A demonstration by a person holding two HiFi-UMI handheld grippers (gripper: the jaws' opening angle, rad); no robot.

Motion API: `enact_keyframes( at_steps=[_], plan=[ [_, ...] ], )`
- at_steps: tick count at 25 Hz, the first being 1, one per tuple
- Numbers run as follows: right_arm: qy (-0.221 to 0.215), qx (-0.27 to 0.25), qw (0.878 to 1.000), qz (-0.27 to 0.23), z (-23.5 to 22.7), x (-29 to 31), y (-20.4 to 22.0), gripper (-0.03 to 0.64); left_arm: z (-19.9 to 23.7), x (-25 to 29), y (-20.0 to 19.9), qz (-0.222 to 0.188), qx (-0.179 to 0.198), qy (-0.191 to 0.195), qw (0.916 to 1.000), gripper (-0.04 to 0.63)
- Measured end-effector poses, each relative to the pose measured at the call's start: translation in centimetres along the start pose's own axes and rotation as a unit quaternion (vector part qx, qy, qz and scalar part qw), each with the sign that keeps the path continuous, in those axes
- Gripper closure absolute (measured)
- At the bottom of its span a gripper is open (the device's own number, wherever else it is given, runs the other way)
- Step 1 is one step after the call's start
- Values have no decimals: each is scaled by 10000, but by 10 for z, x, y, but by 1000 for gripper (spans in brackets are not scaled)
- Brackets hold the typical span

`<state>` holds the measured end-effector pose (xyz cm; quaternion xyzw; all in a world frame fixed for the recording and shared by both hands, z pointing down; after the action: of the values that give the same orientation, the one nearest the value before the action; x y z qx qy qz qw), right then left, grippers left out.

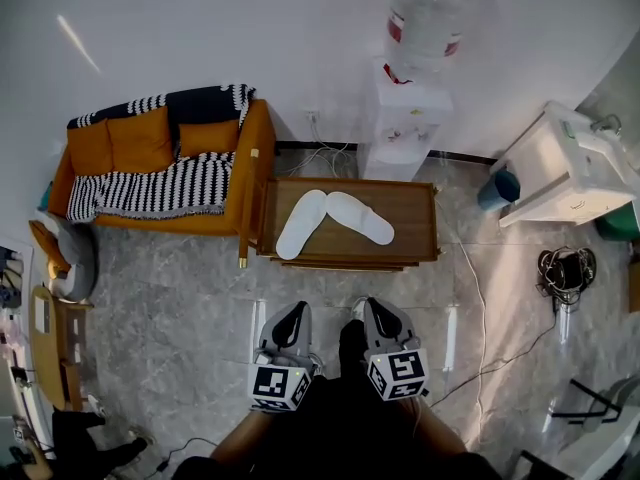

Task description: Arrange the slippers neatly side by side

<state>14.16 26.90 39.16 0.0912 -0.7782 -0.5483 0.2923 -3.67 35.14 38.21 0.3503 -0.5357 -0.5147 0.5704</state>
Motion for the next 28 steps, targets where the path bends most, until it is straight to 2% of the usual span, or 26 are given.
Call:
enact_keyframes(
  at_steps=[7, 15, 22, 28],
  plan=[
    [-293, 9, 9995, 147, -64, 40, -29, 605, -21, 74, -21, 7, -28, -237, 9997, 578],
    [-679, -45, 9969, 386, -124, 72, -42, 606, -51, 136, -33, 26, -100, -538, 9985, 580],
    [-886, -22, 9945, 556, -148, 92, -40, 606, -65, 157, -31, 136, -40, -605, 9981, 580],
    [-769, 24, 9952, 599, -160, 116, -44, 604, -50, 183, -30, 173, -98, -542, 9983, 580]
  ],
)
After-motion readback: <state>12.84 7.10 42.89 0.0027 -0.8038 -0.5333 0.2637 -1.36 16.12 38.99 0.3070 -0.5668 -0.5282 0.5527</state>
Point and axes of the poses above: the fingertips, and each gripper's own axes: x forward along the fingers, z to its left, y out of its underside, the point moved 8 cm from there along -x, backward along the fingers, and after that the axes turned 10 degrees about -y, right-handed, at the moved point
